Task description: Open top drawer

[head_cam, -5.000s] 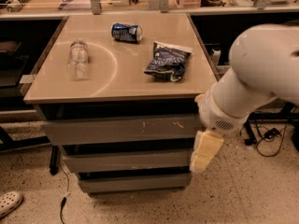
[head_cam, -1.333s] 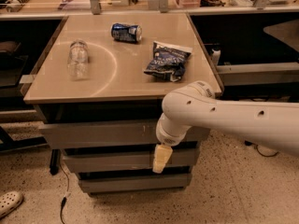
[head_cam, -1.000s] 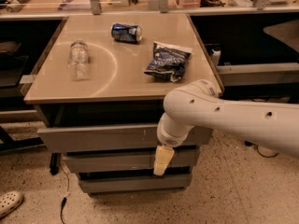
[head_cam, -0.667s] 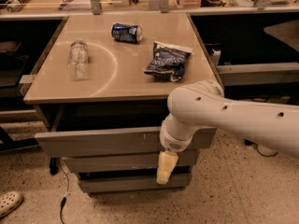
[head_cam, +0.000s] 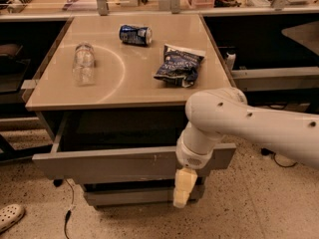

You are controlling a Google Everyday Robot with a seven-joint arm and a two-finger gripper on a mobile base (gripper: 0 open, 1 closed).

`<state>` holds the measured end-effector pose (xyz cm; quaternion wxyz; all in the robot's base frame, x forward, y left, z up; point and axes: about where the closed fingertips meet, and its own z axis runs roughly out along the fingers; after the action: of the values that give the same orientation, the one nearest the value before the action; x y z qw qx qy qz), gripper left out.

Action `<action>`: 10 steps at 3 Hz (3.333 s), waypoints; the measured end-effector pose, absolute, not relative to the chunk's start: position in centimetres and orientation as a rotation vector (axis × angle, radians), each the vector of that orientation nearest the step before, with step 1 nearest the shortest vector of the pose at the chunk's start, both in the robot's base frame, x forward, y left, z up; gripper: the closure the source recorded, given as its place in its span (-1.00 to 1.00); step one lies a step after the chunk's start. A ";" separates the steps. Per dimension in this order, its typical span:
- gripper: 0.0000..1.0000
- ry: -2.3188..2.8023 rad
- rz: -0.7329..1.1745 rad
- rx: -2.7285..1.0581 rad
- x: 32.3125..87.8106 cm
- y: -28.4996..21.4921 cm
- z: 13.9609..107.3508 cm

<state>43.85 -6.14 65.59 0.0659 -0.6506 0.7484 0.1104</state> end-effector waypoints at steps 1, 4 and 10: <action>-1.00 2.290 0.416 -1.993 41.4 -6.8 66.3; -1.00 2.356 0.656 -2.086 34.0 -9.0 69.3; -1.00 2.380 0.557 -2.195 38.0 -7.5 69.4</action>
Offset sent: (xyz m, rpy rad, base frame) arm -0.1148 -0.0331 0.0368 0.0150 0.3355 0.0602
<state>37.98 -7.50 69.42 -0.0717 -0.6664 0.7226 0.1692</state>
